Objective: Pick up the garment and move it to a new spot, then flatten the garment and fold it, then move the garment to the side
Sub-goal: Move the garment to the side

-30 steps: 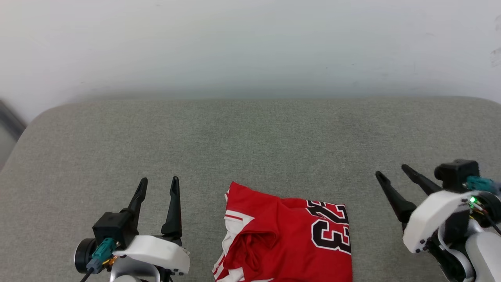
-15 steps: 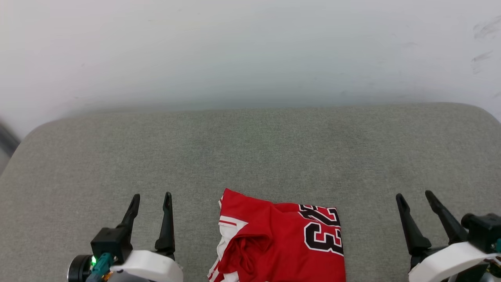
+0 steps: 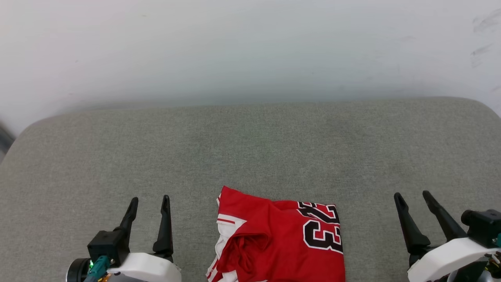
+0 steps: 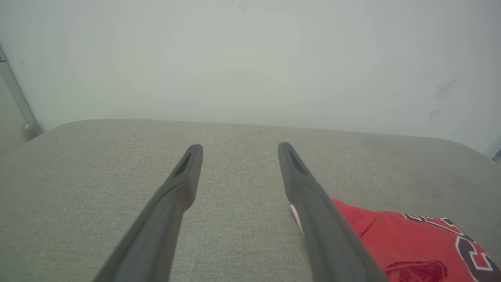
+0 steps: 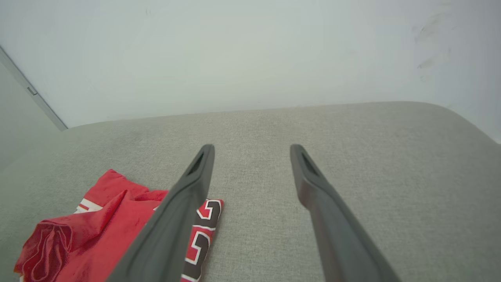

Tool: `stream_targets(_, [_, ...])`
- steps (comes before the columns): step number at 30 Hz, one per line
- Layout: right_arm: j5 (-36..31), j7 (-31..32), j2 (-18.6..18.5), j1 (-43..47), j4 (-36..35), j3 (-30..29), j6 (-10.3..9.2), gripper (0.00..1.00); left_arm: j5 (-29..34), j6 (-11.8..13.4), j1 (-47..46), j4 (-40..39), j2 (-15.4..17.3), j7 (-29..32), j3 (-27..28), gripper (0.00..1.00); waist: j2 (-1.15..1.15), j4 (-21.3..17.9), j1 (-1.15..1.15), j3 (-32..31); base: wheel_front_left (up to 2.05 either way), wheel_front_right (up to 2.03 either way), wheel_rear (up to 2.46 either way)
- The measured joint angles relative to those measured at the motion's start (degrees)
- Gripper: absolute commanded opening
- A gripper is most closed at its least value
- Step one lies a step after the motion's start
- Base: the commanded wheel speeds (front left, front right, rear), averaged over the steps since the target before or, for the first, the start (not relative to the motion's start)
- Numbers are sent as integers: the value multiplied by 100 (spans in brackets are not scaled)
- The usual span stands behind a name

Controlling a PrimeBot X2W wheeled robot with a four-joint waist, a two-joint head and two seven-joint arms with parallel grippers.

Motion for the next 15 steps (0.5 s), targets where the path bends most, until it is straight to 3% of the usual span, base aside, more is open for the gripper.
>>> stream_targets(3, [444,399,-25,-20,149,-87,1,100,0,1,-8,-48,-20,-7,109,100,0,1,0,69,0,0,0])
stream_targets(6, [956,990,-297,-90,476,-290,0,100,21,-2,-77,-89,-87,-8,169,100,0,55,0,149,0,0,0])
stream_targets(11, [1671,2161,-810,-378,1115,-661,0,100,145,-103,-172,-164,-218,-8,303,100,0,228,0,292,0,0,0])
stream_targets(15, [2219,3248,-980,-580,1546,-836,0,100,277,-204,-271,-199,-382,-9,382,100,0,416,0,443,0,0,0])
